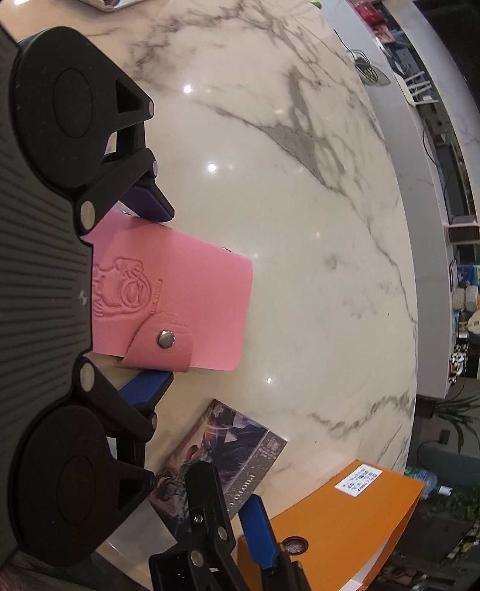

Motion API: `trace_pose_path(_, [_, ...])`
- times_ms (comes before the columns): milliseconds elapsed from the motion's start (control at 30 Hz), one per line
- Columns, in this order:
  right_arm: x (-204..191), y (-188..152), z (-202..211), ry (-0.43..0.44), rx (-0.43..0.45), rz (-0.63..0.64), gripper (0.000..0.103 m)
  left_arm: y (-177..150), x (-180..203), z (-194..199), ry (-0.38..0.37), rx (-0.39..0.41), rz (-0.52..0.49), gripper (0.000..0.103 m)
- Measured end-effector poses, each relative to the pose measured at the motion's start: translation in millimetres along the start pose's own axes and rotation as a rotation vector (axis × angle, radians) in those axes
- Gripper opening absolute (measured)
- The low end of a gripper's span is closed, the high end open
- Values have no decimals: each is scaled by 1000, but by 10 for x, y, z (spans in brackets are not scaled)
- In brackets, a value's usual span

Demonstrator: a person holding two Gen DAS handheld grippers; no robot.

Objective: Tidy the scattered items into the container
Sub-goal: 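Lift the pink card holder and photo card box off the table, then carry the card holder and photo card box over the orange box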

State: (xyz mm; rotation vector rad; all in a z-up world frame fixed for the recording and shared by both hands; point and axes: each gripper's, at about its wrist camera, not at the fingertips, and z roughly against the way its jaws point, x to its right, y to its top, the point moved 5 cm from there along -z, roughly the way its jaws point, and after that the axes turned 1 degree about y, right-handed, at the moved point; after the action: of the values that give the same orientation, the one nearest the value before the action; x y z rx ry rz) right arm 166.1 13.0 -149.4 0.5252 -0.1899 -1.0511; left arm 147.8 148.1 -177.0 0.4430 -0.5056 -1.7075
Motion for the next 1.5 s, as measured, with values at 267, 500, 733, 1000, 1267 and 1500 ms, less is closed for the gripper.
trace_pose_path(267, [7,-99,54,4,13,-50,29,-63,46,69,32,15,80,98])
trace_pose_path(500, [-14,-148,105,-25,33,-55,26,-105,48,204,71,16,121,97])
trace_pose_path(733, [-64,-151,299,-20,85,-50,25,-27,71,498,100,47,130,97])
trace_pose_path(1000, [-10,-187,681,-26,180,-75,25,203,316,913,88,150,85,96])
trace_pose_path(1267, [274,-254,1182,-48,296,-133,25,589,841,1262,25,269,6,96])
trace_pose_path(1500, [827,-450,1618,-125,375,-233,25,896,1487,1313,-70,326,-87,96])
